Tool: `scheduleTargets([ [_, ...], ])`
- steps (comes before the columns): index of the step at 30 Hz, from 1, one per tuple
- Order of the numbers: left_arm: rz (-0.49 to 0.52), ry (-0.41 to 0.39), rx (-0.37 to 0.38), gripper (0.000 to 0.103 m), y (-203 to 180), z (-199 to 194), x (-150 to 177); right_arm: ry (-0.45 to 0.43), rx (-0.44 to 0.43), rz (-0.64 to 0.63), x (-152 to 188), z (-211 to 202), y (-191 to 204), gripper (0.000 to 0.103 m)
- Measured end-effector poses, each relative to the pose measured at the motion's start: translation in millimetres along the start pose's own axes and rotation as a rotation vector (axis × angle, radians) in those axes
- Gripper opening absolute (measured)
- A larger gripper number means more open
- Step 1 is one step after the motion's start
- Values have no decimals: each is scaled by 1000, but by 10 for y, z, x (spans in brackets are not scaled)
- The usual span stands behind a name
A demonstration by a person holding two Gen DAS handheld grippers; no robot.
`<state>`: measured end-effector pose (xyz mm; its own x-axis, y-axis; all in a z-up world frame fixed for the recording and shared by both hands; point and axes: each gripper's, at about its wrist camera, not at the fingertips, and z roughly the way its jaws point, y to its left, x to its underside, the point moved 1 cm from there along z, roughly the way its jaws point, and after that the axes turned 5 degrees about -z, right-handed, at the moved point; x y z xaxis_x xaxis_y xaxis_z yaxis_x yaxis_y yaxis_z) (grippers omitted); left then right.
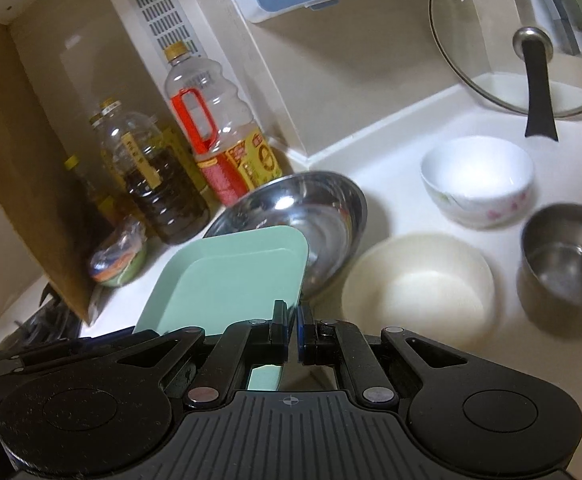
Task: Organize plates and bowls
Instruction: 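Lift the green tray with both grippers toward the steel basin, then lower the green tray into the steel basin with both grippers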
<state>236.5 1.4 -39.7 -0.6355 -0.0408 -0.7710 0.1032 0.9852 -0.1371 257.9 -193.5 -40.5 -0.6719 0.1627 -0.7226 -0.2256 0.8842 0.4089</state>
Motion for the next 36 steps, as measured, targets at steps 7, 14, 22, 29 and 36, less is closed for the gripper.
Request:
scheduleTargets([
  [7, 26, 3, 27, 14, 192, 377, -288, -6, 47, 9, -250, 391, -26, 5],
  [14, 47, 30, 50, 14, 315, 731, -458, 6, 90, 21, -397, 724, -99, 5],
  [22, 67, 64, 74, 14, 402, 1019, -541, 37, 134, 44, -445, 1014, -193, 5],
  [29, 74, 84, 86, 14, 455, 1180, -587, 55, 157, 53, -483, 1169, -221, 5],
  [36, 77, 101, 90, 14, 478, 1300, -607, 71, 175, 60, -505, 1277, -251, 5],
])
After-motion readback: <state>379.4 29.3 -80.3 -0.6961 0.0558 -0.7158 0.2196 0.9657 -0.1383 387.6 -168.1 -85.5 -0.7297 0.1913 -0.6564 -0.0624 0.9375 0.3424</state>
